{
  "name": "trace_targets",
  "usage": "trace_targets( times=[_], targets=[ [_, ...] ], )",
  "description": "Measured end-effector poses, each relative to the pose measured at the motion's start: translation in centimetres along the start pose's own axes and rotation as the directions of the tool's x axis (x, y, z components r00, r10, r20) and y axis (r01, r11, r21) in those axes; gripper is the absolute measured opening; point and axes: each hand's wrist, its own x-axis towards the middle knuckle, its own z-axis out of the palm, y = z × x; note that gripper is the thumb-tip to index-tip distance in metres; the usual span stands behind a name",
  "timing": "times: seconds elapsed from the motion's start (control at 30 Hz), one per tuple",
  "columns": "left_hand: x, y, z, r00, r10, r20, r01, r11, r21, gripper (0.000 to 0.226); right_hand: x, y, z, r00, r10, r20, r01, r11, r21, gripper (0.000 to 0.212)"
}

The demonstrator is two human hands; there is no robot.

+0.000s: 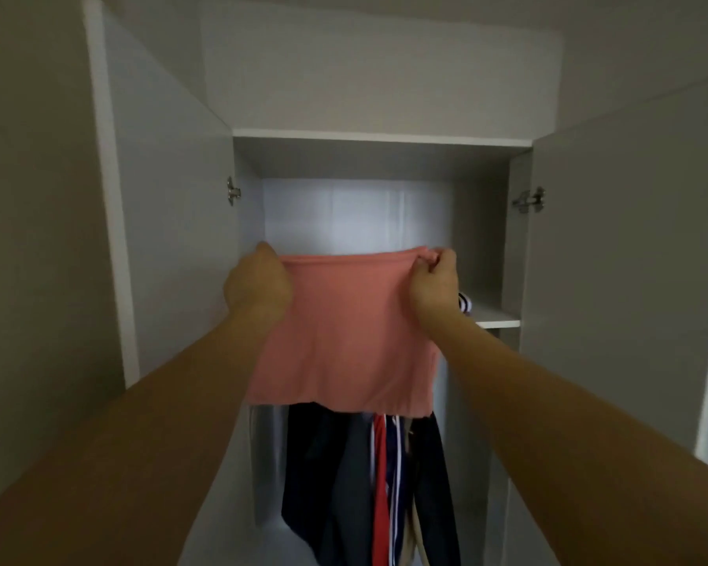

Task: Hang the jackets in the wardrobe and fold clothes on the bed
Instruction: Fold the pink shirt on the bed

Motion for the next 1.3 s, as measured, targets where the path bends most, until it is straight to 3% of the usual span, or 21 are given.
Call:
trace_targets(
  times=[0.17,0.3,0.4,0.53,0.63,0.73,0.8,0.87,0.93,1.07,1.3],
  targets=[
    [11.4,-0.7,6.5,0.99,-0.067,-0.123,0.052,0.991,-0.126,0.024,10.8,1.8,9.1,0.991,-0.135,0.0,0.135,0.991,-0.025,0.009],
    [19.4,-1.8,11.6,0.977,-0.046,-0.207,0.041,0.999,-0.031,0.027,18.1,4.4,15.8,0.982,-0.182,0.05,0.186,0.979,-0.084,0.01],
    [24.6,-2.3,15.6,0.974,-0.04,-0.223,0.06,0.995,0.081,0.028,22.6,6.5,20.6,0.983,-0.123,0.133,0.137,0.986,-0.1,0.018],
    [30.5,-4.0,22.7,0.994,-0.05,-0.099,0.069,0.978,0.198,0.028,27.7,11.3,27.5,0.972,-0.005,0.234,0.068,0.962,-0.263,0.034],
    [33.5,-6.6,29.9,0.991,-0.126,0.037,0.109,0.946,0.305,0.031,29.7,17.7,32.8,0.946,0.04,0.322,0.126,0.869,-0.479,0.037],
    [33.9,-10.5,38.8,0.94,-0.269,0.209,0.193,0.926,0.323,0.036,29.9,26.2,37.2,0.89,0.069,0.451,0.267,0.722,-0.638,0.032],
    [33.1,-13.2,43.6,0.866,-0.396,0.306,0.331,0.911,0.245,0.043,30.3,30.3,39.0,0.861,0.172,0.479,0.24,0.693,-0.68,0.028],
    [32.6,-15.0,46.6,0.848,-0.42,0.322,0.359,0.904,0.233,0.055,31.2,31.8,40.2,0.833,0.283,0.475,0.184,0.669,-0.72,0.027],
    [32.7,-16.1,47.7,0.878,-0.395,0.271,0.332,0.909,0.251,0.062,32.0,32.6,40.9,0.82,0.36,0.445,0.152,0.613,-0.775,0.035],
    [32.8,-16.5,48.1,0.87,-0.448,0.205,0.392,0.881,0.263,0.056,32.5,32.7,41.5,0.769,0.494,0.404,0.115,0.516,-0.849,0.055],
    [33.0,-16.8,48.1,0.804,-0.557,0.209,0.446,0.796,0.409,0.061,32.3,32.3,41.4,0.759,0.518,0.394,0.106,0.498,-0.86,0.06]
  ],
)
